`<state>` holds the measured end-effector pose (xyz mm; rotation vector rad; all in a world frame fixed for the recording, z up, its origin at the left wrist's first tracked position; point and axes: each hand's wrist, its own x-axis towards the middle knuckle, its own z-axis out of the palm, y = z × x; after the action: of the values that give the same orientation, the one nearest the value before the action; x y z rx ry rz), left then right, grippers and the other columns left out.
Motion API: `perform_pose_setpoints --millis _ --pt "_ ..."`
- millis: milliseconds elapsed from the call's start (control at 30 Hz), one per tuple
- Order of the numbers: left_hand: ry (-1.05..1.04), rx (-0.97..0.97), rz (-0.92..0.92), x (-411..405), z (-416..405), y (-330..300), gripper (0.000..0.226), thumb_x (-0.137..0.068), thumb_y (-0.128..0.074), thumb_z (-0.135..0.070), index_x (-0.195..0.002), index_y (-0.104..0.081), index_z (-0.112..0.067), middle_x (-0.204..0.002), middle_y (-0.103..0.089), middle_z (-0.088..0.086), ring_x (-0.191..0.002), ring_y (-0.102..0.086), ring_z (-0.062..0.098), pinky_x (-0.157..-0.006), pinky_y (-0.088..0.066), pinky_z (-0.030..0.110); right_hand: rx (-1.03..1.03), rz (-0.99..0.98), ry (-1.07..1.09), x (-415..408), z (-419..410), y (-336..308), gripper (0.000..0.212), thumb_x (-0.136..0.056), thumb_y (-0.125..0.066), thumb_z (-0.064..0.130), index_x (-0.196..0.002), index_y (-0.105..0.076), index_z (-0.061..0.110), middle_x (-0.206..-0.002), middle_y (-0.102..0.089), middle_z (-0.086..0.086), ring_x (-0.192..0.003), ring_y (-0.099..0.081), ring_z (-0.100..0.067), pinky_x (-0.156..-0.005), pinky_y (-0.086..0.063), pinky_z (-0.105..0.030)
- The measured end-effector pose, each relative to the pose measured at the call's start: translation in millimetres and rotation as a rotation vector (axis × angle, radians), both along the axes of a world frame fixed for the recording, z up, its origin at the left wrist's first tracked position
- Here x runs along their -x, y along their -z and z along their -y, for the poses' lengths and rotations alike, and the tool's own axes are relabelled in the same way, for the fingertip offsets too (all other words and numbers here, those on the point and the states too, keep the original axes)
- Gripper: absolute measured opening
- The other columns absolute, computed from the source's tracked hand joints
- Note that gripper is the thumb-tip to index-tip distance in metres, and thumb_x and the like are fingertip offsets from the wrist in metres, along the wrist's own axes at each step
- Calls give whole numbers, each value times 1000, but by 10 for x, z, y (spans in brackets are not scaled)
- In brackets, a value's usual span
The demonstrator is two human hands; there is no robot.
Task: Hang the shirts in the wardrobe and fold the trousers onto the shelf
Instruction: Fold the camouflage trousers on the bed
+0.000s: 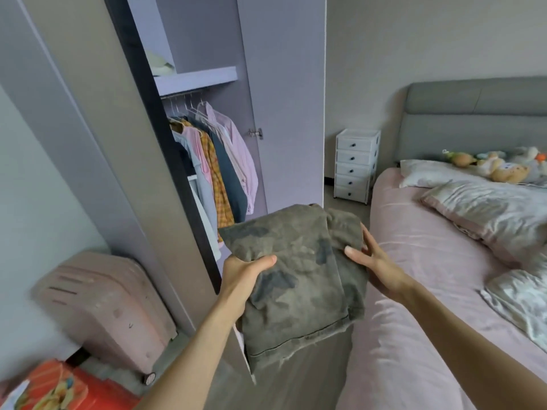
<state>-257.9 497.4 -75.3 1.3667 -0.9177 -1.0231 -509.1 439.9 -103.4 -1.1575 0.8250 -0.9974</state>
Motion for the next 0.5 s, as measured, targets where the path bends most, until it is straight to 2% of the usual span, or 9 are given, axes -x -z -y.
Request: perform_pose_setpoints --millis 67,133,267,400,500 --pt "-31 35 -75 -40 306 -121 13 -71 -77 -10 -79 -71 -18 -78 -74 -4 -73 -70 13 -60 -51 23 10 -31 -56 -110 233 -14 89 -68 -80 33 -142 -29 31 -128 -59 4 -113 -60 -16 -80 -54 -27" --pt "-68 77 -122 -49 633 -247 17 -72 -77 -9 -85 -71 -17 -83 -74 -3 -79 -69 16 -64 -51 26 54 -82 -72 -193 518 -121 95 -57 -82 46 -137 -37 24 -119 -65 5 -108 -63 -15 -76 -54 -23" --pt "-147 177 -181 -20 1476 -499 26 -71 -77 -9 -95 -68 -14 -95 -71 1 -88 -66 19 -80 -53 32 166 -132 -24 -270 1377 -487 68 -70 -77 39 -128 -44 27 -109 -69 10 -100 -65 -9 -72 -53 -18" --pt "-176 309 -192 16 2650 -883 22 -71 -77 -11 -83 -64 -24 -89 -68 -10 -84 -64 9 -71 -51 25 324 -174 46 -387 2620 -939 75 -65 -73 33 -132 -40 26 -116 -64 6 -99 -65 -8 -73 -53 -17" --pt "-214 337 -160 -38 3471 -1248 20 -70 -78 -14 -83 -65 -22 -84 -69 -11 -70 -64 0 -54 -48 12 395 -202 83 -498 3528 -1241 79 -63 -75 33 -132 -38 26 -121 -59 4 -102 -62 -9 -80 -51 -22"
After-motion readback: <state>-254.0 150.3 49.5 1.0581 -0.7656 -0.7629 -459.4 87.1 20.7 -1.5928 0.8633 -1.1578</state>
